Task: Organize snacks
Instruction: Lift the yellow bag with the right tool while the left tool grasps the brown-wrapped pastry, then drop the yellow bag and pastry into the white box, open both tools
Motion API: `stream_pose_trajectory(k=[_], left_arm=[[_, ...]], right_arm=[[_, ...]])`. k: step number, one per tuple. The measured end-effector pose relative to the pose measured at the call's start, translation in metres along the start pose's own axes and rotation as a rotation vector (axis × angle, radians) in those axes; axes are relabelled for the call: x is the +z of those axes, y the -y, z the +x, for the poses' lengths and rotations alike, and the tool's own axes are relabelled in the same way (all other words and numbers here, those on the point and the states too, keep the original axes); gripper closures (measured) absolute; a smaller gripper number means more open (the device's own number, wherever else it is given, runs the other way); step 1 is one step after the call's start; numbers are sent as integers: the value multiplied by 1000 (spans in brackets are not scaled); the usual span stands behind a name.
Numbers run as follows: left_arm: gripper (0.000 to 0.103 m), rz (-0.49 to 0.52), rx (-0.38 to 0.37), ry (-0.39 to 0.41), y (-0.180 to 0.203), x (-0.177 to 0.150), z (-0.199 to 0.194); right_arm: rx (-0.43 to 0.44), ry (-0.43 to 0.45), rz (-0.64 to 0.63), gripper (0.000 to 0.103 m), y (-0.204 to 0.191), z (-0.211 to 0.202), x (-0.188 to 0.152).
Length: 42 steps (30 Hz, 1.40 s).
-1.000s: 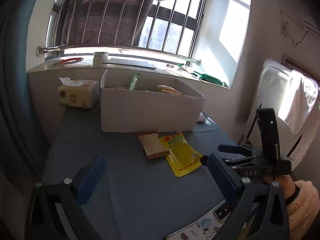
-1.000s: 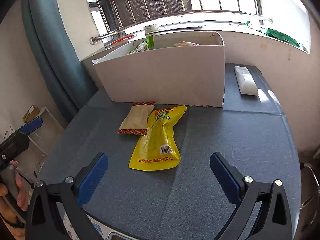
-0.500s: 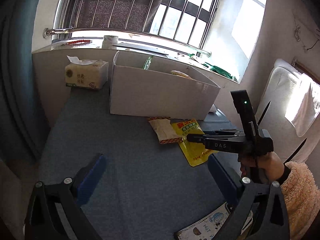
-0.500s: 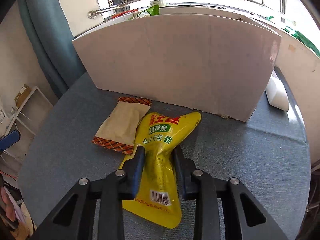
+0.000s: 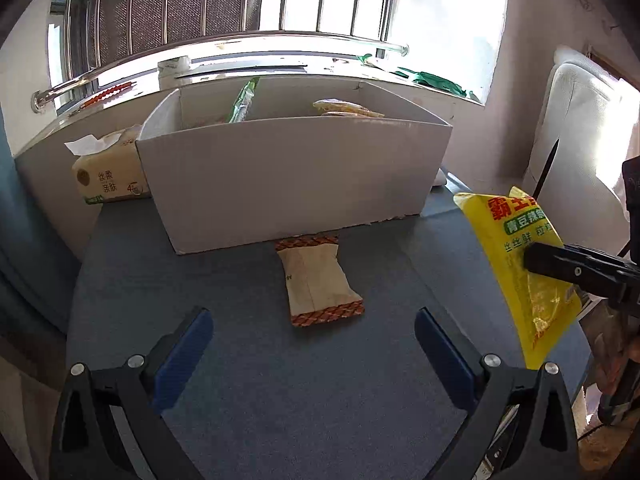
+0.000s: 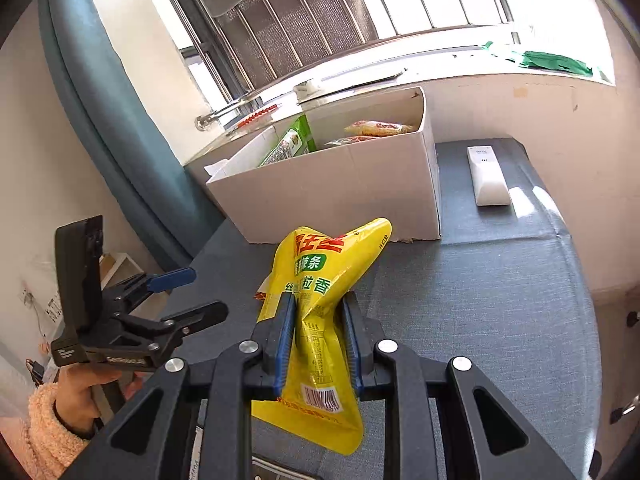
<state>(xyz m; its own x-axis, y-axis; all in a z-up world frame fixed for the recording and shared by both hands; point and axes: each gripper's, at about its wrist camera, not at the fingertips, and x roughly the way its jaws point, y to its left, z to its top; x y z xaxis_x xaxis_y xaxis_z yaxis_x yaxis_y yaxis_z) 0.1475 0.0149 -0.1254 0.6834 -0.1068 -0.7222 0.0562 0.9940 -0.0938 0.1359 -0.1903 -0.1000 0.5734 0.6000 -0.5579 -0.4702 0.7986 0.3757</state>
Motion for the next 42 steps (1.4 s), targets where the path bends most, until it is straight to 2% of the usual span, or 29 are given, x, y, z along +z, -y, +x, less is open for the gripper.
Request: stream_pose_trajectory(k=[1,5,7,8,10,11,12,15,17,18,25,28,34,38,42], left_arm=[[0,10,-2,-26,3,6,13],[1,66,96,-101,15,21,63],[6,92,137,-135,16,24,82],[13,96,157,-157,15,24,89],[31,62,122,-135,10,25,89],[51,45,91,-135,8,25,88],[52,39,90,-131,7,24,86],[53,66,44,-93,8,17,74],[53,111,62,-57,11,12,61],[53,111,47,-36,9,10,52],[54,10,-40,145,-12,29,-22],[54,-44,-83,209,-26,49,-47],[54,-40,-65,299,-50,102,-71],[54,-66,-63,301,-72,145,-53],[54,-44,-58,264,-86,181,-19]], right_arm=[[-2,12,11,78,2,-9,-3],[-14,39,45,78,9,-30,-12],[-29,38,49,78,12,-32,-13],[-41,36,47,78,13,-33,-14],[-46,41,58,78,19,-36,-15],[-36,44,69,78,21,-37,-15],[-32,49,80,78,25,-38,-17],[-56,41,114,78,31,-33,-17],[-38,38,141,78,37,-30,-20],[-28,34,153,78,38,-29,-20],[4,48,140,78,28,-23,-3],[11,70,107,78,19,-22,22],[-14,110,7,78,-1,-9,86],[-34,128,18,78,1,17,136],[-90,91,28,78,7,58,179]])
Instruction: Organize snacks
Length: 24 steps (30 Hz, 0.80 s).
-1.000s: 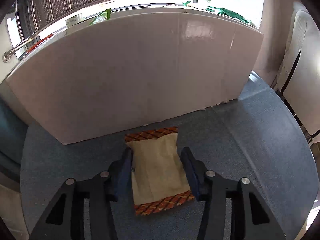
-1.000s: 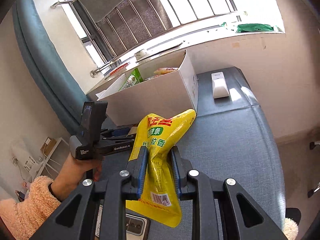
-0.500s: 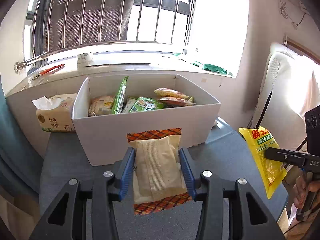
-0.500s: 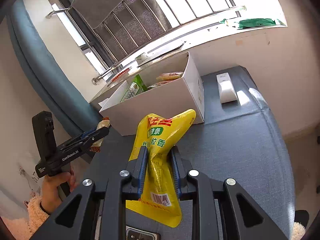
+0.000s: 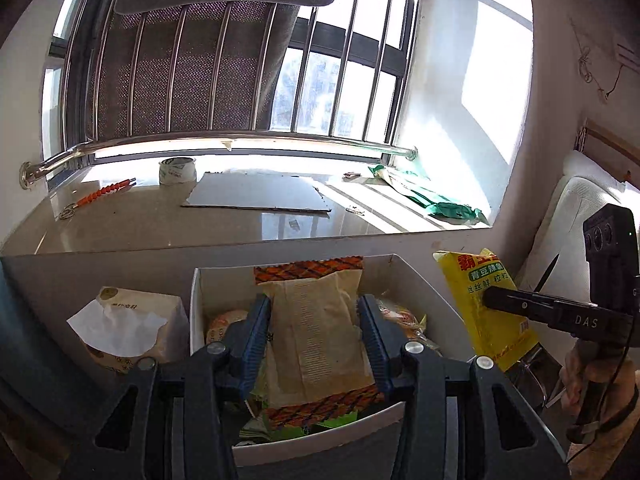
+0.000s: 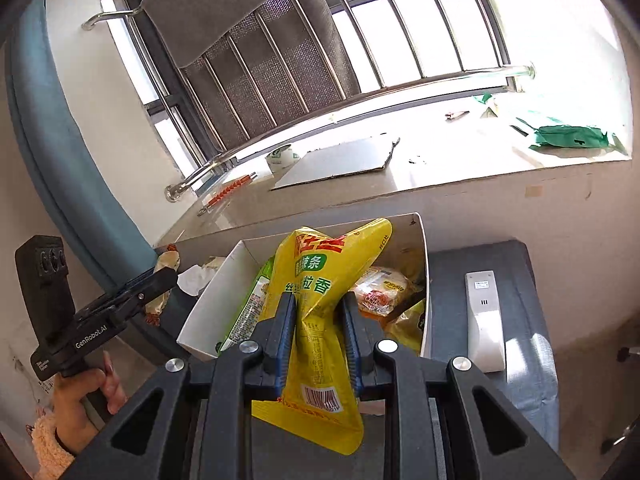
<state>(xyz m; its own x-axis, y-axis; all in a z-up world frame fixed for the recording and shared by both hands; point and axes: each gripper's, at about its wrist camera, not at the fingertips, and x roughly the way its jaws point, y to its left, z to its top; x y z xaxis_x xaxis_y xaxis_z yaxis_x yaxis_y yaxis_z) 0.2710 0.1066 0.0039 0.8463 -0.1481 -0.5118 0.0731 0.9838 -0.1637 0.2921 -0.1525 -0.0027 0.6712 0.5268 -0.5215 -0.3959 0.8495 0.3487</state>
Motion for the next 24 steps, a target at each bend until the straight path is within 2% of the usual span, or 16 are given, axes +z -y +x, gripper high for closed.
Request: stream_pose_trajectory(k=[4,5,6,7,8,9,12,14,15,17,20,22,24], left_arm=[[52,-12,-5,-44,-8,12,30],[45,-16,-4,-60,-10,14,37],[16,-26,9,-76,-11,14,43],[0,-36,29,-91,-13,13,46],[0,-43,43,-84,-15,11,46],[0,-48,41,-78,-18,10,45],[0,-44,19,-67,-23,3,37],[0,-28,68,-59,-21,0,28],[0,-13,92,-42,-19,-2,20],[0,17,94,14,-10,-4,2],[0,52,135,81,6,-7,-25],[0,33,165,102,14,-13,-43],[0,4,148,121,20,-23,-62]], right_arm=[[-62,-38,-37,78,-9,41,29],[-74,-48,-37,76,-11,50,34],[-73,-70,-33,64,-11,61,39],[-71,-93,-27,26,-11,70,42],[-68,-99,-14,7,-9,75,43],[-64,-76,2,0,-8,74,41],[-95,-24,-22,0,-7,66,35],[-110,-14,-42,0,-7,61,32],[-114,-7,-42,0,-7,58,30],[-109,17,-42,0,-10,49,30],[-141,35,-105,0,-23,32,23],[-181,33,-158,0,-34,20,15],[-172,62,-194,0,-42,1,4]])
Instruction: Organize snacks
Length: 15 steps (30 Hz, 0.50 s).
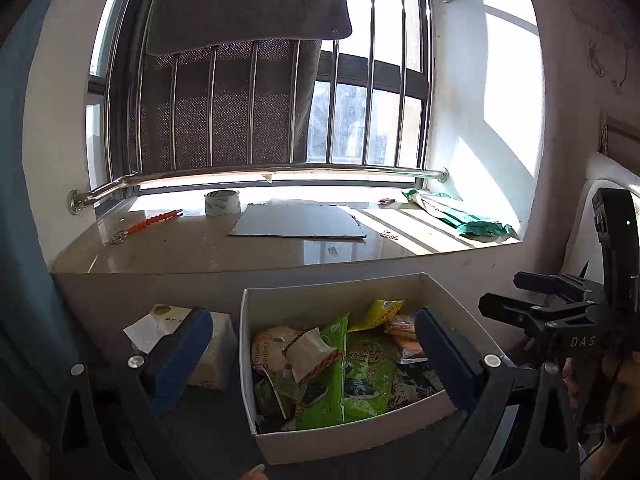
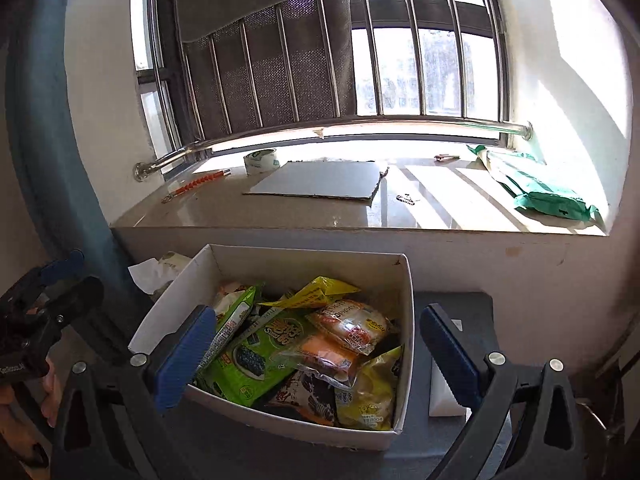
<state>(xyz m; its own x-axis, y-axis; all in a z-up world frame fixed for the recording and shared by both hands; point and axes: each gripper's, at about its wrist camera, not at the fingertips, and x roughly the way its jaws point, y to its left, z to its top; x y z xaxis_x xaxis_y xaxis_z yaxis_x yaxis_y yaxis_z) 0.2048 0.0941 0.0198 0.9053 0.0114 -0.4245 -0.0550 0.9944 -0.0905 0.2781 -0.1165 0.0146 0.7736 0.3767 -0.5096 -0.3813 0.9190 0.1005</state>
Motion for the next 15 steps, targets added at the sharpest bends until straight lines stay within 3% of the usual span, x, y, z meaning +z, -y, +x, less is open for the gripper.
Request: stream_pose_trajectory(k=[3,8,13,15], left_arm=[[0,-31,-39,-31,7,-10,-24],[0,0,-3,19,30,-31,-81],[0,13,-14,-15,49,-59,-129],[0,24,-18,-18,57,-72,-148]], right_arm=[[46,67,-20,0,-8,-38,-17],[60,75,-10,0,-17,-88,-45],[108,72,-11,0,-21,-139,-81],[74,58,-13,0,-24,-154,-103]])
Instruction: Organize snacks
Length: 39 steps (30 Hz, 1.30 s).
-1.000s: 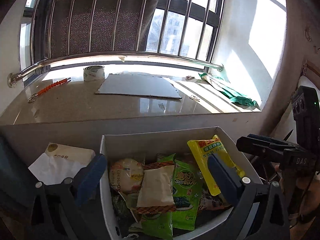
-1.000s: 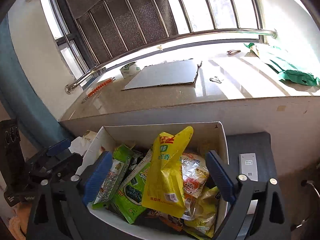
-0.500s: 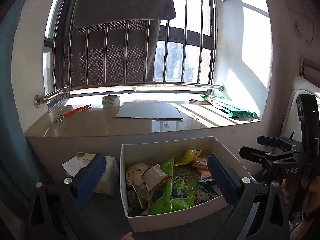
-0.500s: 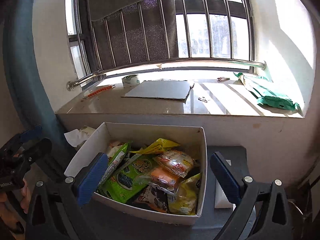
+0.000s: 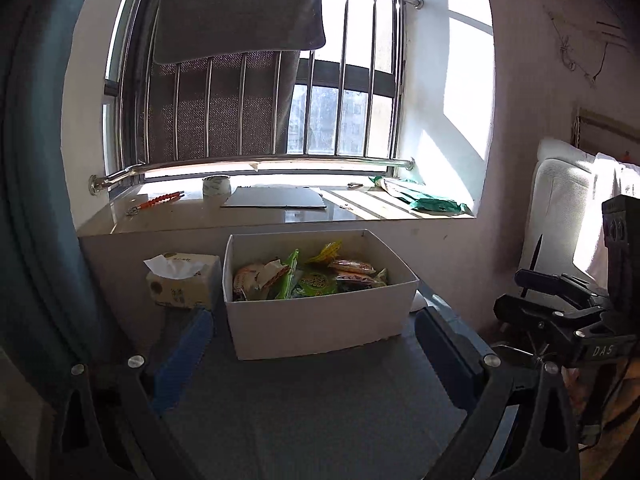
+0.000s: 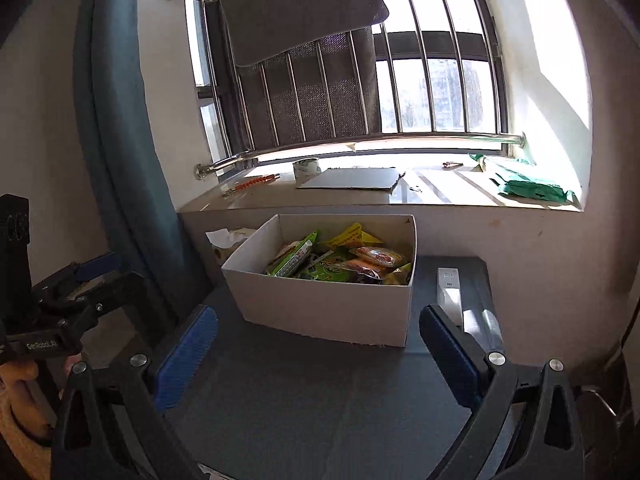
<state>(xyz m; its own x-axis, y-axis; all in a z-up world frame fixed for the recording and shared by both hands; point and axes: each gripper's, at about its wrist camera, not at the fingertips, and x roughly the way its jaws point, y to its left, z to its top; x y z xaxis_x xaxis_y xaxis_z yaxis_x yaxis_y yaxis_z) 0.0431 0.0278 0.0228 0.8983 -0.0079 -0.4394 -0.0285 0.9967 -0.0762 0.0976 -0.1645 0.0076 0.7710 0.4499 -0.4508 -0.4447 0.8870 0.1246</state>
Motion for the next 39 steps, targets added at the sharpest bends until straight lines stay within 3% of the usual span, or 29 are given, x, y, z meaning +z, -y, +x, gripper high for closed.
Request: stream_pose_trajectory(k=[7,15,39], left_arm=[[0,-38,-2,-59,18,-43,-40],[0,-43,-13,-70,24,-47,-44],[0,-28,-21,-83,24,-46,-40]], right_arm=[[-44,-50,-24,0,-9,-42,-57],[-55,-8,-53,0,-17,-53,-53],[-40,-19,-56,0,-22,-54,-58]])
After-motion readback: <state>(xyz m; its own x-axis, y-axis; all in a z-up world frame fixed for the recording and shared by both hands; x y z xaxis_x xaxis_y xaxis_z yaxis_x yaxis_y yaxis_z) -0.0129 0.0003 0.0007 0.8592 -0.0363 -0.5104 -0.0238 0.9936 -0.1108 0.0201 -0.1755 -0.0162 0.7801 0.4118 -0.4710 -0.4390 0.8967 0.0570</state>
